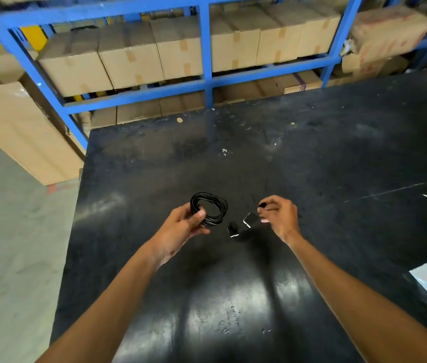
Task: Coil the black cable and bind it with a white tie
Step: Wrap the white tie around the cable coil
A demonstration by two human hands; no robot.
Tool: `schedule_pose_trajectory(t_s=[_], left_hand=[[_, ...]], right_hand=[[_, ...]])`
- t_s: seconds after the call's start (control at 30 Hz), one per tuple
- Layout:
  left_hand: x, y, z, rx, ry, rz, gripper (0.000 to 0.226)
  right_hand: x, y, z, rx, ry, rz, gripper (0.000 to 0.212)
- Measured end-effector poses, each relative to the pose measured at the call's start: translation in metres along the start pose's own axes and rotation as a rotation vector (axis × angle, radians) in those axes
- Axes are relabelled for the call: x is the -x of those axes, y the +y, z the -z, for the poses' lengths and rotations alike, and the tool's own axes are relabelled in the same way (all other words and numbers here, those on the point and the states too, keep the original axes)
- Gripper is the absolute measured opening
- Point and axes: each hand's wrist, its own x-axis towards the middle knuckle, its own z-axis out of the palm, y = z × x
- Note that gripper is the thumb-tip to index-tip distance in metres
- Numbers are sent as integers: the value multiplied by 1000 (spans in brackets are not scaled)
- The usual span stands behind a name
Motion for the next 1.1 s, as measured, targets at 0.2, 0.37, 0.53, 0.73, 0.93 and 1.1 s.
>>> schedule_pose_trajectory(t_s=[0.2,0.37,0.53,0.73,0.93,1.1], left_hand=[[26,21,-10,8,-30,-74,29],[50,32,-16,8,-47,-135,24],[76,43,-17,-34,-22,-164,24],[99,53,-21,-79,-24,-189,27],[110,60,-24,-124,-13,-211,25],[114,63,-24,-165,20,-250,25]], right_hand=[[32,-78,-14,-289,-42,121,18],[60,-121,-22,-385,-137,232,22],[83,-144,-14,-461,-227,280,22],[104,-159,-6,-473,-346,307,21],[113,-171,-4,-559,-441,225,20],[116,-179,-3,-556,-539,177,19]])
